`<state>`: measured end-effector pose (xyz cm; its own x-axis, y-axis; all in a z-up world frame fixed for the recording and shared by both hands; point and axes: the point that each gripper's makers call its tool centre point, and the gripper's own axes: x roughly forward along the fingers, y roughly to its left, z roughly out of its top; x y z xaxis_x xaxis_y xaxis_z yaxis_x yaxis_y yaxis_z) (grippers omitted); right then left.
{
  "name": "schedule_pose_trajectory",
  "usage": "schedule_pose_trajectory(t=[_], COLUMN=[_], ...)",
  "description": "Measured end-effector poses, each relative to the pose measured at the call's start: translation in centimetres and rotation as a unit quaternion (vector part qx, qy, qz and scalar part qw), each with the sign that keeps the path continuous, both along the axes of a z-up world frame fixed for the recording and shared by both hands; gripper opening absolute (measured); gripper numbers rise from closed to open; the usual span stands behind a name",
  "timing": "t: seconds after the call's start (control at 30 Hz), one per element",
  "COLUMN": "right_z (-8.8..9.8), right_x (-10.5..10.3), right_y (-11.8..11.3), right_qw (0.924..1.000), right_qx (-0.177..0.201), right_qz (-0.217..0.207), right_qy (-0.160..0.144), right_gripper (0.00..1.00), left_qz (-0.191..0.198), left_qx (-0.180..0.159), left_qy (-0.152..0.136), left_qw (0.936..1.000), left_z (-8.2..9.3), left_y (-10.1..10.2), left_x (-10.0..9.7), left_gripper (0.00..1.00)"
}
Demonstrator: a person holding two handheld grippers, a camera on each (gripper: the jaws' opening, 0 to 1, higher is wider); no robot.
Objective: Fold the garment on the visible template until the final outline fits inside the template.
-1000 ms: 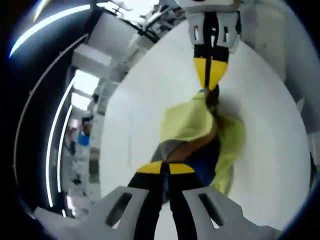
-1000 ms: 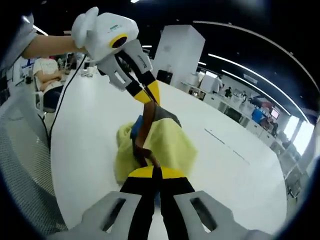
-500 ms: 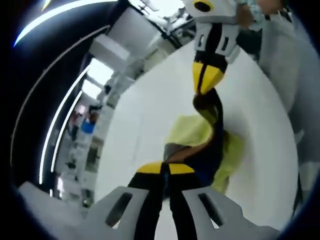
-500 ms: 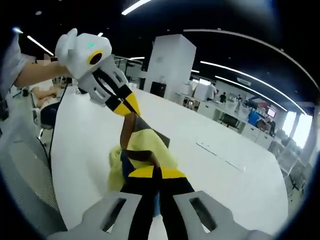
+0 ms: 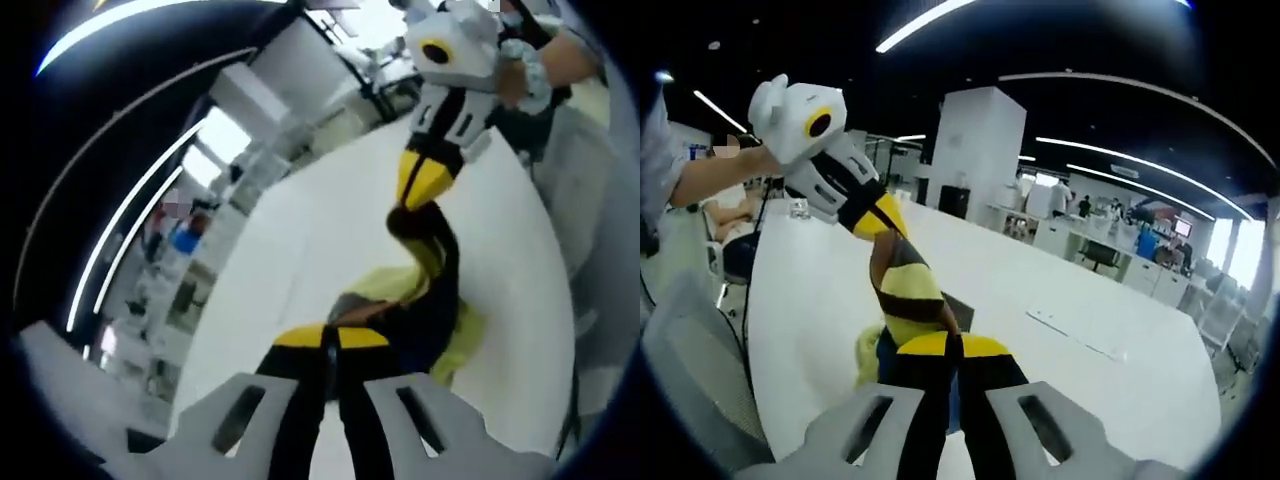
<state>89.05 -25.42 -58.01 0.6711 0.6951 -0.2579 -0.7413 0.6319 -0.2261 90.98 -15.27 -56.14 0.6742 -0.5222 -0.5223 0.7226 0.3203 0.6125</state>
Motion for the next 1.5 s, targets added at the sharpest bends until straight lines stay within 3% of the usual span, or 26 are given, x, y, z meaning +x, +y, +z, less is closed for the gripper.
schedule_pose_trajectory(t=[0.47, 0.83, 1.23, 1.5], right_z=[6.0, 9.5, 14.0, 17.3], right_x=[2.6, 3.3, 3.6, 3.4], right_y=[-0.2, -0.2, -0.2, -0.3], right_qw=[0.9986, 0.9963, 0.9916, 0.9882], right_qx=[0.007, 0.009, 0.01, 0.017], right_qz=[-0.002, 0.001, 0.007, 0.011], right_qy=[-0.053, -0.085, -0.129, -0.152], right_gripper=[0.01, 0.01, 0.01, 0.01], left_qz=[0.021, 0.039, 0.034, 0.028], left_qx=[-0.025, -0.028, -0.036, -0.037], left_qy=[-0.022, -0.049, -0.072, -0.101], left_qw=[0.9992, 0.9977, 0.9962, 0.9938], left_z=[5.2, 9.2, 13.3, 17.0], left_y=[0.7, 1.9, 1.8, 1.3], left_x=[1.3, 1.5, 0.9, 0.5], left_gripper=[0.0, 0.0, 0.0, 0.0])
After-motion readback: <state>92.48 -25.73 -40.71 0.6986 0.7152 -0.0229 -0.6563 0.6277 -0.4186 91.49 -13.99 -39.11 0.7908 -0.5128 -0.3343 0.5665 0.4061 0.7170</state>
